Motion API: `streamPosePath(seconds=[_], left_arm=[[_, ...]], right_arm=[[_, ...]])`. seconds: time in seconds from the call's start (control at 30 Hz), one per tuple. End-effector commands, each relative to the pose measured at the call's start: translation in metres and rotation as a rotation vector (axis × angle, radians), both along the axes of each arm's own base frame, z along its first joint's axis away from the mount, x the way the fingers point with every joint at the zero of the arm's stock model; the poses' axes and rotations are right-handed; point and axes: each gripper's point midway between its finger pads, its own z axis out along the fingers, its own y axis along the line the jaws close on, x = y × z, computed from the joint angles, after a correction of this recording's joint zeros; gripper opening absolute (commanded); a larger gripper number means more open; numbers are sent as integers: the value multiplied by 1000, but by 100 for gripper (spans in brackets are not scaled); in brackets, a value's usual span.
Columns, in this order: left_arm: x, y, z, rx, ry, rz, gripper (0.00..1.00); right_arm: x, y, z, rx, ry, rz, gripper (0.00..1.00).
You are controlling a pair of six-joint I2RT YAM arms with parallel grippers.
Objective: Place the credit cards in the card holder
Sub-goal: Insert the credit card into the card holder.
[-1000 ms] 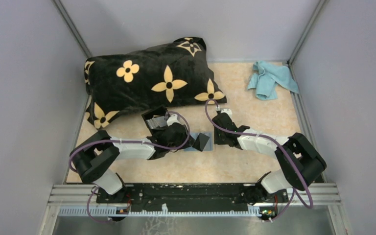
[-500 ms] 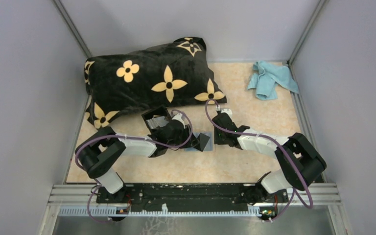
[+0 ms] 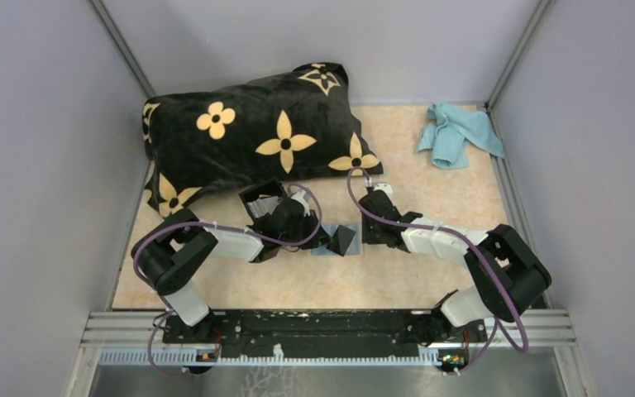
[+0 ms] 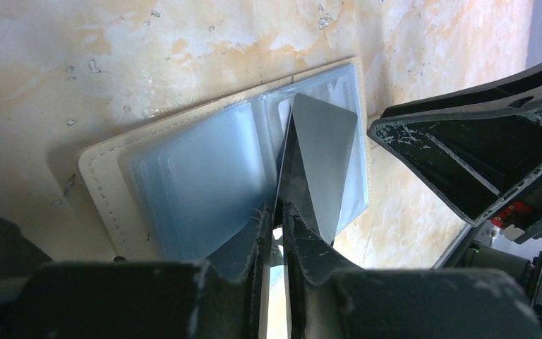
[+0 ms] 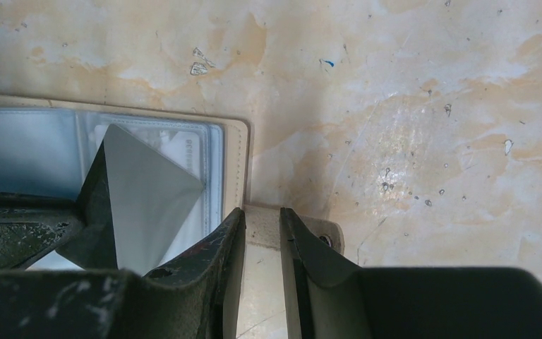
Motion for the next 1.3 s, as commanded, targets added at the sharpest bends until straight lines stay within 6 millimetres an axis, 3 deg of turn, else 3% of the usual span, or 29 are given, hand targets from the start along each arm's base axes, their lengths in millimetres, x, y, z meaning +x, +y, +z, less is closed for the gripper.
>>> streamPosePath(seconds=[0.0,0.13,0.33,0.77,1.27], left_arm=[[-28,4,-29,24,104,-86,14],[-31,2,-28,-14,117,-102,0],[-34,8,-30,-59,150,-69,0],[-33,30,-17,-291,179,180,0],[-21,19,-8,-274,141,369,0]], right_arm=[[-11,-2,-19,6,63,7,25],[-12,-2,-20,6,64,6,25],[-13,-2,-22,7,71,9,25],[-17,-3,-27,14,87,14,25],[-17,0,-26,26,87,19,25]])
